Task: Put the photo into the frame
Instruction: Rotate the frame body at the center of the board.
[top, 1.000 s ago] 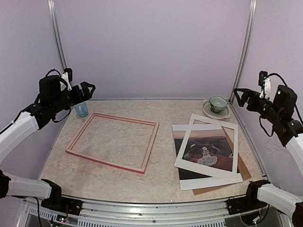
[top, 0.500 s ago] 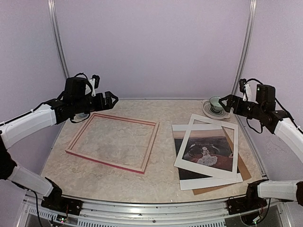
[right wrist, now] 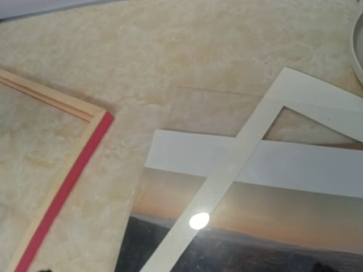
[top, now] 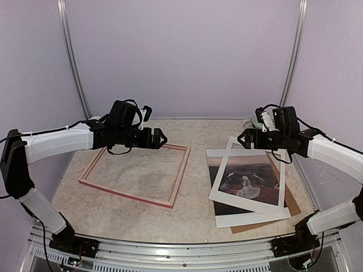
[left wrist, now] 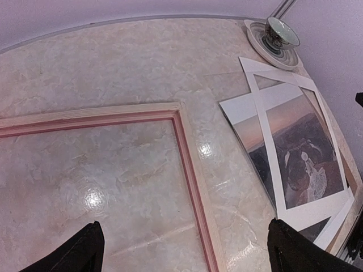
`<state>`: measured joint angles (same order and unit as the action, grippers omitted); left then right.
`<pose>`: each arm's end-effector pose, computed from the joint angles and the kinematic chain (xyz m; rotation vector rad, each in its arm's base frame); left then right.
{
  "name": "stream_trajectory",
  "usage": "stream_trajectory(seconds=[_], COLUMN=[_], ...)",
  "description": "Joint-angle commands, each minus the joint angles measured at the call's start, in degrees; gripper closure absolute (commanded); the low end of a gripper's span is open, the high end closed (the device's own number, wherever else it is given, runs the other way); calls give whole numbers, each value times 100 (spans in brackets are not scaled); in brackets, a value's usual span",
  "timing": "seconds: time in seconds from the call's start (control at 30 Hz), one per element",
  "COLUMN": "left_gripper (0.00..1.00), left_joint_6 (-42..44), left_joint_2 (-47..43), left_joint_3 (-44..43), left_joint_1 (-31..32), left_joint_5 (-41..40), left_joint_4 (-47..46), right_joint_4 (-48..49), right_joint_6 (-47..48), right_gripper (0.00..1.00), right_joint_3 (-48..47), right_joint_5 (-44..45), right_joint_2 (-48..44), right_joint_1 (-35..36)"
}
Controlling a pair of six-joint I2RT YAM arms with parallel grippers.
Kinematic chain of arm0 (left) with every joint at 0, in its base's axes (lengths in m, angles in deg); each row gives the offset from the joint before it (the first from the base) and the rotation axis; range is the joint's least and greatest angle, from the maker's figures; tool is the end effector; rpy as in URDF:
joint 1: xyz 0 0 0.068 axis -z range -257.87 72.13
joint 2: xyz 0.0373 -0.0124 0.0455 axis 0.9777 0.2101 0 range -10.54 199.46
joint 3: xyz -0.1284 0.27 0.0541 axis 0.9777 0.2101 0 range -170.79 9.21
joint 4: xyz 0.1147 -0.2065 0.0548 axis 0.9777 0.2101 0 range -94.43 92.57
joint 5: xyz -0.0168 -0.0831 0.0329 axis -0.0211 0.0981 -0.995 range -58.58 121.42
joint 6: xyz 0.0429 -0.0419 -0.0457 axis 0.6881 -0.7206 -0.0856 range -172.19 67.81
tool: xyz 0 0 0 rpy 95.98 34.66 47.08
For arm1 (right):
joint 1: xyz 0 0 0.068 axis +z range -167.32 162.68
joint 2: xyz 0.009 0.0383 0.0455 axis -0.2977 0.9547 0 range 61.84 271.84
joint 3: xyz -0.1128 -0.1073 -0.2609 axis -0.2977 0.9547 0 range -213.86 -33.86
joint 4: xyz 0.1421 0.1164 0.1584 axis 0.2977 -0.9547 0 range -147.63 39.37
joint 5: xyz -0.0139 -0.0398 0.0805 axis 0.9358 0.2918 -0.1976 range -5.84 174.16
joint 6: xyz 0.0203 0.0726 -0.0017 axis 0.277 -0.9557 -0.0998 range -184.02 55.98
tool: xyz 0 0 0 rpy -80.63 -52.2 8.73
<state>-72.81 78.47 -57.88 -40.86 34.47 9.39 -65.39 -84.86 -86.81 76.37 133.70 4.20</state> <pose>0.2832 -0.2179 0.3009 0.3531 2.2356 -0.6120 0.2516 0.1085 0.3027 -0.0937 2.2067 0.5670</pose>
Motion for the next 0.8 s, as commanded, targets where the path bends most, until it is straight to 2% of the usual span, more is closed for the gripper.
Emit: stream_trajectory(seconds=[0.0,0.2,0.4,0.77], left_gripper=[1,5,16,41], left_joint_6=[184,425,503,566], left_joint_2=[624,1483,2300,3084], left_joint_3=[-612,-1261,-1861,-2345], left_joint_1=[198,649,908,939], left_joint_5=[6,-535,-513,-389], left_joint_4=[526,901,1166,1183], right_joint_4=[-112,-252,-292,-247], right_joint_6=[80,200,262,294], right_gripper=[1,1,1,1], right_joint_3=[-254,-256,-188,-122], right_joint_5=[464,709,868,889], right_joint_2=[97,101,74,60], right_joint_1=[170,204,212,212])
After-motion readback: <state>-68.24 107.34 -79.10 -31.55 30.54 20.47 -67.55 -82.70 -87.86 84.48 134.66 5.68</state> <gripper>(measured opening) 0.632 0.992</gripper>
